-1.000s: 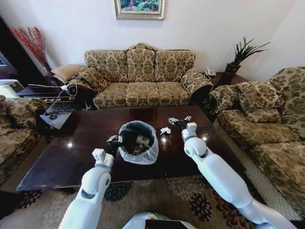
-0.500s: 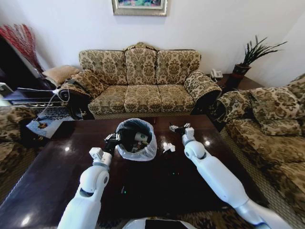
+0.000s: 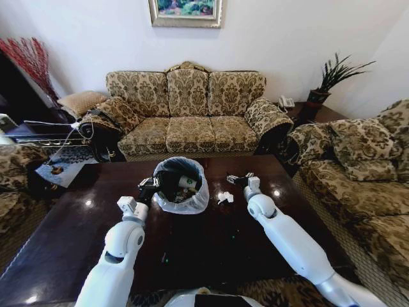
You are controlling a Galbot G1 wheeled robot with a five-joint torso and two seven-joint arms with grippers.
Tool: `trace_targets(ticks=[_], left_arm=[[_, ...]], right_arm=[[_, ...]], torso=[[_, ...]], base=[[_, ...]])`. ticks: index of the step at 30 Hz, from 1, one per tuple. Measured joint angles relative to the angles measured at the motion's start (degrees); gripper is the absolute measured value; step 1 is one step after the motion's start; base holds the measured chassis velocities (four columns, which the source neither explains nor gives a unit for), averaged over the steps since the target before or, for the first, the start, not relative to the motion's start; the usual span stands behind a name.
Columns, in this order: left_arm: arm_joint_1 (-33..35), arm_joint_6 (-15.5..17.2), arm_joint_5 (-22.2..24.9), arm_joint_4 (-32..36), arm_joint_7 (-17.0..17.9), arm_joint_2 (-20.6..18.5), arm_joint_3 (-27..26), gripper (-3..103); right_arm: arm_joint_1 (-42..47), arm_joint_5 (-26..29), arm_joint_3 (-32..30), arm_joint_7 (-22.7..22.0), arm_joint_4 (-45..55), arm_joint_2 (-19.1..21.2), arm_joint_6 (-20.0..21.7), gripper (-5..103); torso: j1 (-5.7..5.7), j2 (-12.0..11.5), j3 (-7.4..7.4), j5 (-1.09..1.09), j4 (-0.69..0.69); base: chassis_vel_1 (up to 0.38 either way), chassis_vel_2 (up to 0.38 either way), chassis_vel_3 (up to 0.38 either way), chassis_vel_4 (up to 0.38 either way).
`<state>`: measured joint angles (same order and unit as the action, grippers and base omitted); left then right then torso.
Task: Move to the front of the table and place the trash on the table into the trash bin.
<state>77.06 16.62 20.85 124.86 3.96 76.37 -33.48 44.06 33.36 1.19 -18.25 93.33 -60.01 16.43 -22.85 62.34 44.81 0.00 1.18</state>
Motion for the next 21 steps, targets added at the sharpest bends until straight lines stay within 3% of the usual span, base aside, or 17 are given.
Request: trace_targets(ticks=[21], left_arm=[[0.01, 0.08, -0.06, -0.01, -0.02, 0.0, 0.05, 3]], right_arm=[[-0.08, 0.06, 0.01, -0.05, 0.13, 0.03, 0.0, 100]], torso=[[0.06, 0.01, -0.02, 0.0, 0.0]], base=[[0.0, 0.0, 0.0, 0.0]])
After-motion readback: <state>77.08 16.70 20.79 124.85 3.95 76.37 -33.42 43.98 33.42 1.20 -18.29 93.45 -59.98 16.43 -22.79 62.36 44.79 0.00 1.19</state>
